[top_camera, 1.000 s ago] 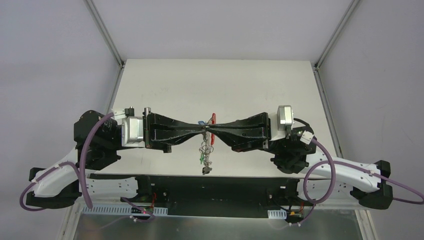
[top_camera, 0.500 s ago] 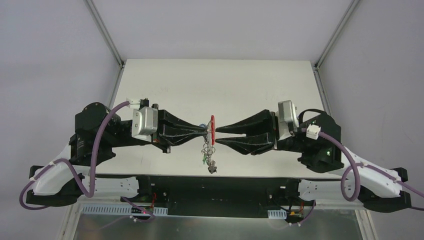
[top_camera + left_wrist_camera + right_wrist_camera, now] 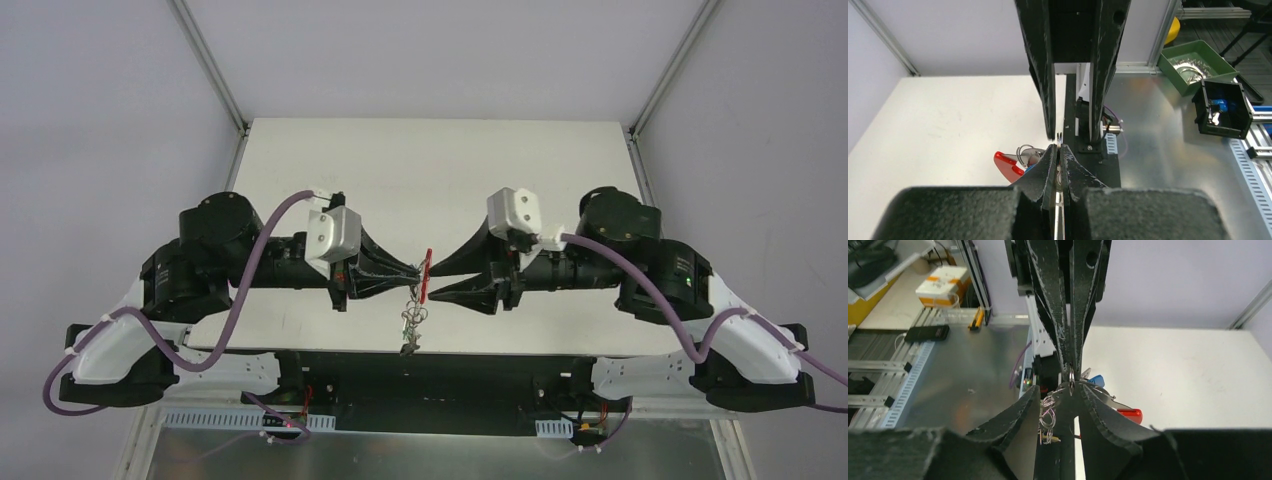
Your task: Put the keys on the keyring
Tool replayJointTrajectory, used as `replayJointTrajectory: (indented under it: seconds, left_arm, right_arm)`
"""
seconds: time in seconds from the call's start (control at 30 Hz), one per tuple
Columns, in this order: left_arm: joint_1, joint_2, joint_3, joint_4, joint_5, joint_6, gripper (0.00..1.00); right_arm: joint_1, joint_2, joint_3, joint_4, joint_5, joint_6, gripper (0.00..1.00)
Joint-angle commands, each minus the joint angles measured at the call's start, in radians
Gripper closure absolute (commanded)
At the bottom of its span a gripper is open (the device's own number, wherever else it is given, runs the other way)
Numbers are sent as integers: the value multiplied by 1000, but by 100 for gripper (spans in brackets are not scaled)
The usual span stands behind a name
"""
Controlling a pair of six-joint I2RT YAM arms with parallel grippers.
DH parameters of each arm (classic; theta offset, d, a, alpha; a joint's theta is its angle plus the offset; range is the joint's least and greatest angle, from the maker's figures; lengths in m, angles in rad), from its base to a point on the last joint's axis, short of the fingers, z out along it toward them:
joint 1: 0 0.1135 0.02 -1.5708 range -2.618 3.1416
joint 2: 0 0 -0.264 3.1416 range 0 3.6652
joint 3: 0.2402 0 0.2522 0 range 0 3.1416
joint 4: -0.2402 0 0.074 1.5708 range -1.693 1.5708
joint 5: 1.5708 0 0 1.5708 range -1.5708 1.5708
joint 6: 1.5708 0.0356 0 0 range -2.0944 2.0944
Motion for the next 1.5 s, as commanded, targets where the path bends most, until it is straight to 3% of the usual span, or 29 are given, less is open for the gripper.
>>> replayJointTrajectory:
  seconds: [0.0,0.5,1.33,1.47]
  left_arm:
    - [-6,35,78,-74,36,-40,100]
    - [-7,152,236,-309,83,-39,100]
    - [-6,187,286,-382,74,-12,100]
    - [-6,187,290,-384,74,-10,100]
  right_arm:
    - [5,44,65,-157,21,-7,65]
    - [3,66,80,-211,31,15,66]
    - [1,97,55,-208,9,40,72]
    - [1,105,57,-207,3,43,81]
